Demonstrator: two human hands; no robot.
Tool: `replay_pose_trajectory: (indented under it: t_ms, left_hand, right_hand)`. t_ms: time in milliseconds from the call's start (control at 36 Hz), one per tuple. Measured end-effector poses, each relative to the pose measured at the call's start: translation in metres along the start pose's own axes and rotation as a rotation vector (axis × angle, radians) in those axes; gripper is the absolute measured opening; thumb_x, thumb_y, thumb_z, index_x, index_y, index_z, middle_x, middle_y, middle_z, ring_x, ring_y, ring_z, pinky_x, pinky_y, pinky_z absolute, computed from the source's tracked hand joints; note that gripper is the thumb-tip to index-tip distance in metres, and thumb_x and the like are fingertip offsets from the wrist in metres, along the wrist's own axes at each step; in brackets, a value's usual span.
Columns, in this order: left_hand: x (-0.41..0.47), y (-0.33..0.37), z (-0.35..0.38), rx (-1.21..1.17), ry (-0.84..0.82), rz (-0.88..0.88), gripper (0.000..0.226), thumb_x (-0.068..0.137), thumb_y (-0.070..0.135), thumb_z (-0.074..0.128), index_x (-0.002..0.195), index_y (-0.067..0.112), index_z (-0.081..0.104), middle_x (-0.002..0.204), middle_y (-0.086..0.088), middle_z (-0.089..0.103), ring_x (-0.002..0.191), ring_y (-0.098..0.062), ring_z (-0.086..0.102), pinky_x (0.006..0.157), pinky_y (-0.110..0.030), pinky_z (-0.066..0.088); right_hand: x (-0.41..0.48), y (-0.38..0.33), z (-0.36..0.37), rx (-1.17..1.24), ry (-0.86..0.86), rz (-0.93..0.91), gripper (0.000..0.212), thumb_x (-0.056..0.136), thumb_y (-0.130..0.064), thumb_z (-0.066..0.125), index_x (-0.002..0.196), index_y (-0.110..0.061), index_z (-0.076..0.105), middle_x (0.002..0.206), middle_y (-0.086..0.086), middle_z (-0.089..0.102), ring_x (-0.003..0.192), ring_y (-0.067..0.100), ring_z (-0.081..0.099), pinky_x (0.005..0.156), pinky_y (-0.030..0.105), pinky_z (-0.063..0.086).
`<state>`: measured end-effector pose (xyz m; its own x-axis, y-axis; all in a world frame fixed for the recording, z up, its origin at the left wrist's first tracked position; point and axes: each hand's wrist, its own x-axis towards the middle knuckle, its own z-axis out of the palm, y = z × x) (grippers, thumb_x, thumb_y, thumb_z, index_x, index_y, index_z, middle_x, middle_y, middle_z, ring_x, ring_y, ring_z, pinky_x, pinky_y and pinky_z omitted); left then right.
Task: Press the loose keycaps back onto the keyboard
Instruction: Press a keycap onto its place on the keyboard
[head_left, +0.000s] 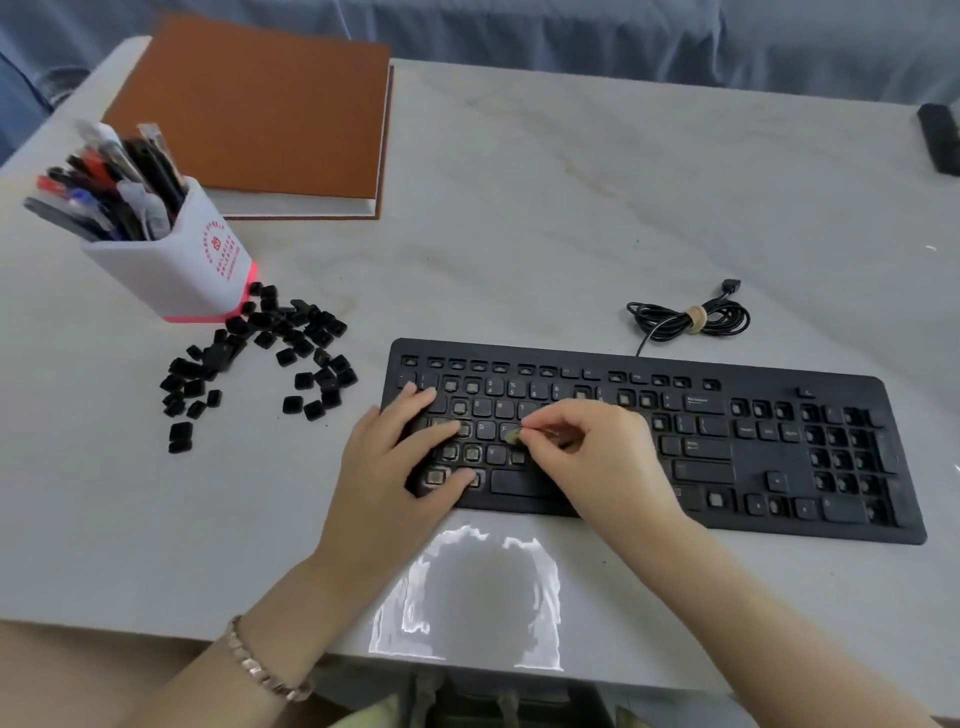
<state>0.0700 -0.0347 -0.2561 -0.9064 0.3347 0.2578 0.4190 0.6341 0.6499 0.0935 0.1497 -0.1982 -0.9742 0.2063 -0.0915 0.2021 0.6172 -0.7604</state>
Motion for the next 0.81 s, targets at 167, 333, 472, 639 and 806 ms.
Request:
replay_pose_trajectory:
  t_ms: [167,333,472,639,806]
  left_hand:
    - [0.001,0.002,0.008,0.008,0.039,-0.003,0.043,0.072,0.048,0.060,0.097,0.015,0.073,0.128,-0.004,0.059,0.129,-0.013,0.041,0.113,-0.031,0.017]
    - [0.002,0.003,0.014,-0.015,0.081,-0.006,0.037,0.072,0.047,0.060,0.089,0.017,0.073,0.127,-0.002,0.059,0.130,-0.013,0.041,0.114,-0.035,0.015]
    - [0.004,0.007,0.019,-0.062,0.094,-0.018,0.035,0.071,0.048,0.061,0.085,0.018,0.073,0.126,-0.001,0.060,0.128,-0.011,0.042,0.114,-0.031,0.013]
    - [0.005,0.008,0.023,-0.075,0.112,-0.033,0.032,0.071,0.048,0.061,0.082,0.021,0.074,0.123,0.000,0.062,0.128,-0.011,0.044,0.115,-0.029,0.013]
    - [0.005,0.006,0.023,-0.077,0.145,-0.015,0.030,0.070,0.047,0.063,0.078,0.021,0.074,0.118,0.004,0.064,0.126,-0.010,0.045,0.114,-0.030,0.014]
  right_hand:
    - [0.002,-0.009,0.010,-0.183,-0.041,-0.048,0.013,0.085,-0.015,0.063,0.093,-0.017,0.073,0.087,-0.003,0.066,0.083,0.013,0.059,0.082,0.026,0.046]
    - [0.001,-0.004,0.010,-0.312,-0.058,-0.168,0.015,0.086,-0.013,0.061,0.094,-0.015,0.073,0.090,0.000,0.066,0.084,0.019,0.060,0.076,0.024,0.042]
    - [0.002,-0.006,0.012,-0.418,-0.021,-0.363,0.009,0.064,-0.009,0.063,0.066,-0.013,0.071,0.058,-0.001,0.059,0.048,0.020,0.058,0.044,0.022,0.048]
    - [0.005,-0.005,0.016,-0.493,-0.098,-0.420,0.011,0.056,-0.002,0.070,0.061,-0.012,0.069,0.053,0.002,0.053,0.041,0.024,0.052,0.032,0.027,0.044]
    - [0.013,-0.013,0.008,-0.371,-0.242,-0.195,0.015,0.085,-0.013,0.061,0.092,-0.016,0.074,0.085,0.000,0.066,0.081,0.016,0.060,0.078,0.025,0.044]
